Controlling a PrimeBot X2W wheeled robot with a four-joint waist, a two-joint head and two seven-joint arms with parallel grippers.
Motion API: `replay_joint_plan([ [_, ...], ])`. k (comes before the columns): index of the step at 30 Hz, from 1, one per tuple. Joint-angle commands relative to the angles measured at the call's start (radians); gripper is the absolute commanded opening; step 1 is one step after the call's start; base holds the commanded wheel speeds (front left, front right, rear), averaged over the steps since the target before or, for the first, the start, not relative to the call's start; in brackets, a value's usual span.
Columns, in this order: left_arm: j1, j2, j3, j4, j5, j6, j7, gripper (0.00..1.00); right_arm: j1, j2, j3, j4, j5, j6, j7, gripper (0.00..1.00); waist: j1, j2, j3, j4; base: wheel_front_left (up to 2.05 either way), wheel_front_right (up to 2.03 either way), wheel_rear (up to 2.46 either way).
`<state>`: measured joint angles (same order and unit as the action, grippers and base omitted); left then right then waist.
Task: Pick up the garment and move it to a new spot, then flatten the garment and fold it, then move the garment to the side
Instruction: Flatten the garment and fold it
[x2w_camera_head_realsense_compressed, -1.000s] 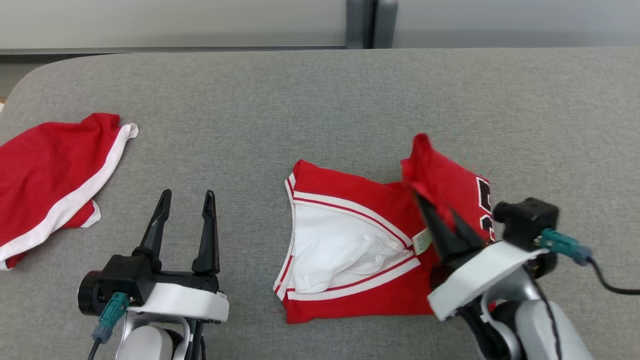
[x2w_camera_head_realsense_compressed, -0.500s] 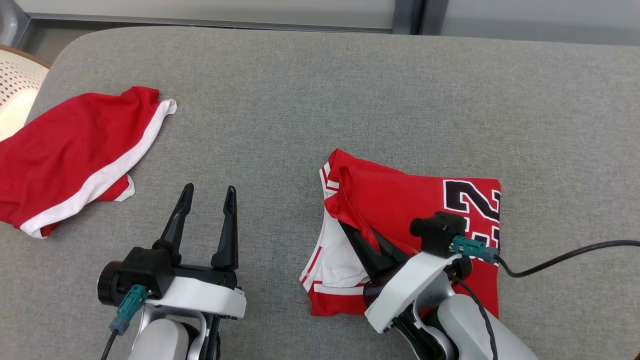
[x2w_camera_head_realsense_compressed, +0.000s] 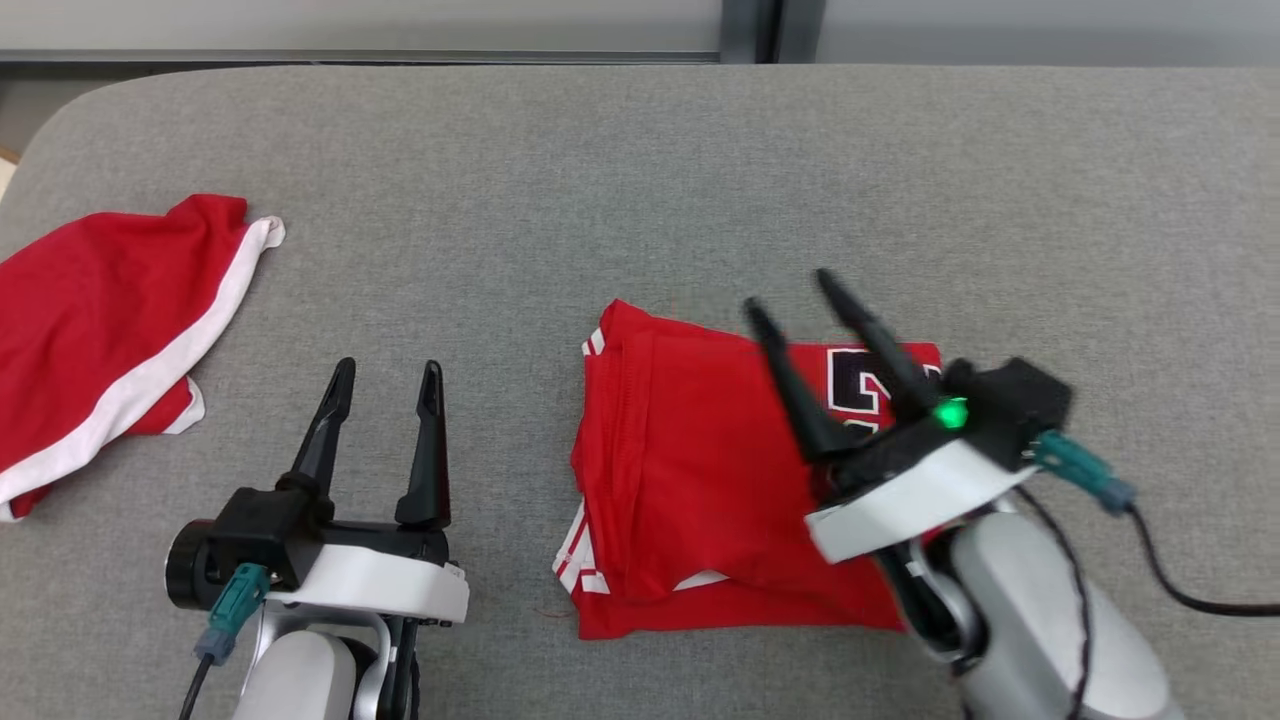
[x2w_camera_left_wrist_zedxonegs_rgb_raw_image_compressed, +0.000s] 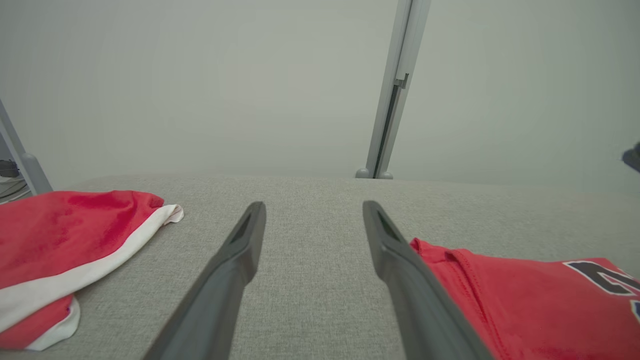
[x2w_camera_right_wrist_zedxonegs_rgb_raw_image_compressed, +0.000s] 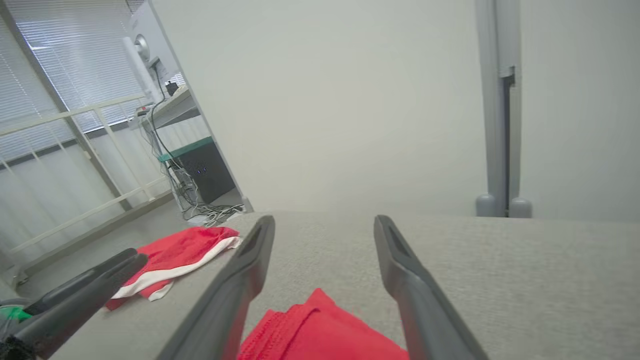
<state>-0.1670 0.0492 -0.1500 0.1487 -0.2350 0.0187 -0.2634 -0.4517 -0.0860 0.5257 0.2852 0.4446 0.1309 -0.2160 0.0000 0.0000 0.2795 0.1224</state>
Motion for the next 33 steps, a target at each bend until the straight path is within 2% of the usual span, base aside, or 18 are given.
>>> replay_joint_plan([
  [1, 0.006, 0.003, 0.007, 0.001, 0.009, 0.002, -0.001, 1.0, 0.03, -0.021, -0.042, -0.013, -0.018, 0.0, -0.008, 1.0, 0.0, 0.0, -0.008, -0.016, 0.0, 0.0, 0.0],
  [8, 0.022, 0.015, 0.044, 0.005, 0.02, -0.002, -0.001, 1.0, 0.194, -0.1, -0.376, -0.145, -0.134, 0.0, 0.03, 1.0, 0.0, 0.0, -0.035, -0.06, 0.0, 0.0, 0.0],
  [12, 0.041, 0.029, 0.067, 0.008, 0.025, 0.001, -0.001, 1.0, 0.298, -0.112, -0.491, -0.22, -0.165, 0.0, 0.073, 1.0, 0.0, 0.0, -0.053, -0.078, 0.0, 0.0, 0.0],
  [20, 0.092, 0.051, 0.077, 0.029, 0.03, -0.009, -0.001, 1.0, 0.412, -0.093, -0.517, -0.316, -0.177, 0.0, 0.136, 1.0, 0.0, 0.0, -0.127, -0.094, 0.0, 0.0, 0.0],
  [33, 0.227, 0.081, 0.073, 0.027, 0.023, 0.0, 0.023, 1.0, 0.561, -0.076, -0.518, -0.349, -0.157, 0.0, 0.197, 1.0, 0.0, 0.0, -0.282, -0.11, 0.0, 0.0, 0.0],
])
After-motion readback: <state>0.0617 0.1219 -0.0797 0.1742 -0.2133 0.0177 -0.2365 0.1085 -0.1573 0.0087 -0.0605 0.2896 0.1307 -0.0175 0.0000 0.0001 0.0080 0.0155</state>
